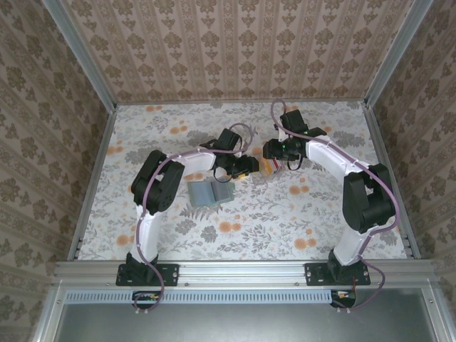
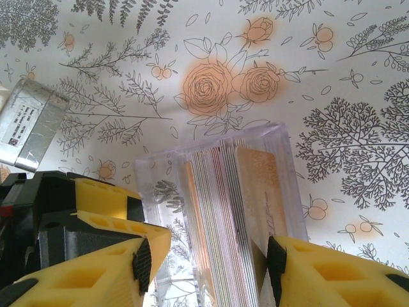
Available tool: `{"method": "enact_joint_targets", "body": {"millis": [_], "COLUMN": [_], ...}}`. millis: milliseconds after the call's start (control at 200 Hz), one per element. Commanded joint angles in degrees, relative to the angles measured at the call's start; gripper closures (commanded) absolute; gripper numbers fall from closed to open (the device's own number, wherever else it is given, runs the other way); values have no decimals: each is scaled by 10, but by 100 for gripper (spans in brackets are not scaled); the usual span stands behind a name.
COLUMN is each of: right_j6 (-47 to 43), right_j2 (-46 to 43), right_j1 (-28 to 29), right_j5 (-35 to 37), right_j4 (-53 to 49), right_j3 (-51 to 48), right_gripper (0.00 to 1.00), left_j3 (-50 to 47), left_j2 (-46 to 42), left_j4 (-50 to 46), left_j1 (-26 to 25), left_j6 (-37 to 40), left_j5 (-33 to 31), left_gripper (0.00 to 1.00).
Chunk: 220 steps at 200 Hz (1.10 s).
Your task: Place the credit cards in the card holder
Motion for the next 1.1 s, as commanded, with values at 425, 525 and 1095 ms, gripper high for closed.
{"method": "enact_joint_targets", "body": {"millis": [425,525,1095], "right_j6": [-20,-20,-41], "right_j2": [5,4,-91], "right_j1": [0,-1,-5], "right_j5": [48,51,113], "right_j4": [-47,-50,-55], "right_j3": [4,5,3], "right_gripper": [76,84,100], "left_j3": [9,9,18], "left_j2": [13,13,-63], "left_j4": [6,7,-54], "left_j1": [-4,-4,3], "left_j6": [-6,-7,34], "left_j5": [7,8,-12], "left_gripper": [46,47,48]}}
